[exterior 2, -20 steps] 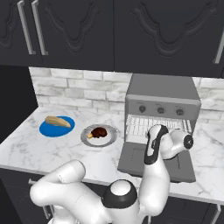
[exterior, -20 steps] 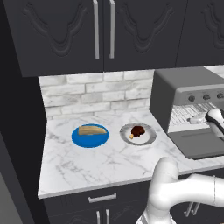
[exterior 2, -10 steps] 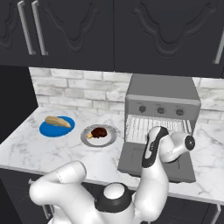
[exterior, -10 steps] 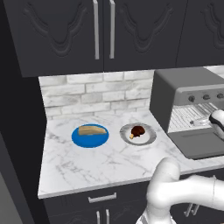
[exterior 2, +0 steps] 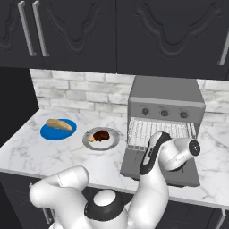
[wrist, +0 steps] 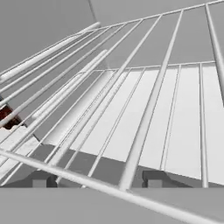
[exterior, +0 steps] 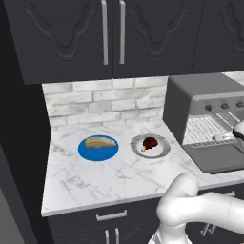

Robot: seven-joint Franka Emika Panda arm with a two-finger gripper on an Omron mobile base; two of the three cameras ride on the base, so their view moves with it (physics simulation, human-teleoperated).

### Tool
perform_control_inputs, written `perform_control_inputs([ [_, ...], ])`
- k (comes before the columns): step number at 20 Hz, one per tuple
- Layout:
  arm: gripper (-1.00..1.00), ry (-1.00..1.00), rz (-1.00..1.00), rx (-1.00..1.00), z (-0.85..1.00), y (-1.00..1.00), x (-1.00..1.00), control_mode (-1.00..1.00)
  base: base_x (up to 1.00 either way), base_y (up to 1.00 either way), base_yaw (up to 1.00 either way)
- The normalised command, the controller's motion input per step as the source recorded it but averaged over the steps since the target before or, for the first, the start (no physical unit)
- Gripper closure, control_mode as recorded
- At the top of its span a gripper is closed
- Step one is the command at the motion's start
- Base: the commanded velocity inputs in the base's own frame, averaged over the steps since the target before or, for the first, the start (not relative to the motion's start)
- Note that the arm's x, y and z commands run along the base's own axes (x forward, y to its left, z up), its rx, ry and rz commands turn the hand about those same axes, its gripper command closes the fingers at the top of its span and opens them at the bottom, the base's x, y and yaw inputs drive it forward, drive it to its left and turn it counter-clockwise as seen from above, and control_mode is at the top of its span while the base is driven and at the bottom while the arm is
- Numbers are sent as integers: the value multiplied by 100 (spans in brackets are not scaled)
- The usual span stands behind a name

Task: Open the toaster oven door. Place the baguette on the bottom rack in the toaster oven and place the steak on the top rack.

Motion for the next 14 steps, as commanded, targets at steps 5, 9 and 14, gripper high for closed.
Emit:
perform_control_inputs([
  [5, -100, 22, 0, -27, -93, 12, -59, -100, 0, 0, 0],
  [9, -100, 20, -1, -26, -94, 10, -64, -100, 0, 0, 0],
  [14, -100, 19, -2, -25, -94, 7, -68, -100, 0, 0, 0],
])
